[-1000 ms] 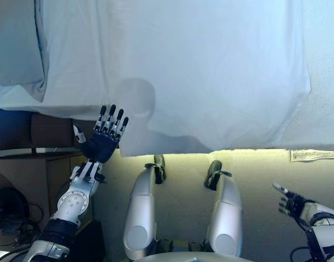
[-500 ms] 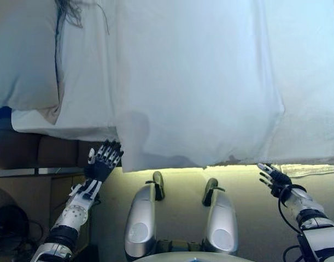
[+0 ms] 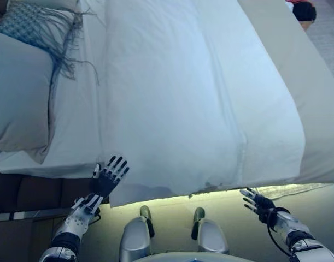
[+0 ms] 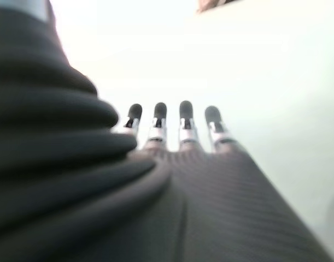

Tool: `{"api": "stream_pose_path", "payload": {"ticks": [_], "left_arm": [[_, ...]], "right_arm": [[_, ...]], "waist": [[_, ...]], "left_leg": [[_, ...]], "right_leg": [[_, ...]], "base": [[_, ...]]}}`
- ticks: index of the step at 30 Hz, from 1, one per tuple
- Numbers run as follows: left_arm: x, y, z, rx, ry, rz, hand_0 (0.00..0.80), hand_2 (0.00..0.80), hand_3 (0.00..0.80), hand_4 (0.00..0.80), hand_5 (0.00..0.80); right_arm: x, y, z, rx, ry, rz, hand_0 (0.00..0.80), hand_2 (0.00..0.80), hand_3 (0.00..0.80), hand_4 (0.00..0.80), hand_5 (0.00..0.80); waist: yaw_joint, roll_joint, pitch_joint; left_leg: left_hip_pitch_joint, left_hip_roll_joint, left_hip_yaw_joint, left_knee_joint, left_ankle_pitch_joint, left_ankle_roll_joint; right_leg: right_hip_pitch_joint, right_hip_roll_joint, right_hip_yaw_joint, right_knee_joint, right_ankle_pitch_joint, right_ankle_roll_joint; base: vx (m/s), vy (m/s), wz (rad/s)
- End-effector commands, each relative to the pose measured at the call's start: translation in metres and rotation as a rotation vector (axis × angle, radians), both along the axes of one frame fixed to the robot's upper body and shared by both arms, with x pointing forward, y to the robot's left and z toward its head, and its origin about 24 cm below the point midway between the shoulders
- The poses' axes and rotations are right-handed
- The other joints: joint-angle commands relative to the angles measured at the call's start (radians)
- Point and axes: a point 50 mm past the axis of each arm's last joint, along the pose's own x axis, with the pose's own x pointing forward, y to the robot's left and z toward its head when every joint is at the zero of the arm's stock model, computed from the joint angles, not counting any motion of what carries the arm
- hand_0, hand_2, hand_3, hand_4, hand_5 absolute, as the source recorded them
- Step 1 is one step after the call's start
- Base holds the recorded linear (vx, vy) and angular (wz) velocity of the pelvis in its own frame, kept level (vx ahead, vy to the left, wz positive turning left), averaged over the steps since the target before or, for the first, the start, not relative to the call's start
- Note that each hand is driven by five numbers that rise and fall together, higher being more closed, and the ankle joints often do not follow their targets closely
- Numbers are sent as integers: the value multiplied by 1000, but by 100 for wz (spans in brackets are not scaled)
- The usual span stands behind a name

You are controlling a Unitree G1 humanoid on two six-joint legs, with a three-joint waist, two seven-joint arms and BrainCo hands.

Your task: Make the bed neatly

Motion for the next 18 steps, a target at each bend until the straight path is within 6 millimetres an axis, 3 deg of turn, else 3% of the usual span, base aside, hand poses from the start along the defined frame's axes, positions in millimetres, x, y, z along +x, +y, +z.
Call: {"api": "stream_pose_path", "payload": {"ticks": [1,9,18], "left_arm": [[39,-10,38,-8,-179,-135,0,0,0,0,0],[84,-13,95,67,-292,-227,0,0,0,0,0],[122,-12,151,131,-382,-134,0,0,0,0,0]], "right_arm": [[14,-2,7,-57,9,49,0,0,0,0,0],[37,-6,25,-128,-23,106,0,0,0,0,0],[64,-26,59,-206,-101,102,0,0,0,0,0]], "waist": [[-42,-13,84],[-98,-39,177],[-113,-55,210]], "left_leg": [[-90,5,14,108,-43,12],[-310,39,8,254,-72,37],[-606,64,-49,429,-113,46]], "right_leg": [[-115,48,-5,90,-8,-45],[-360,95,64,229,-7,-61],[-643,95,75,384,-13,-82]], "base": [[-127,59,-10],[-101,41,-20],[-100,22,-6]]}}
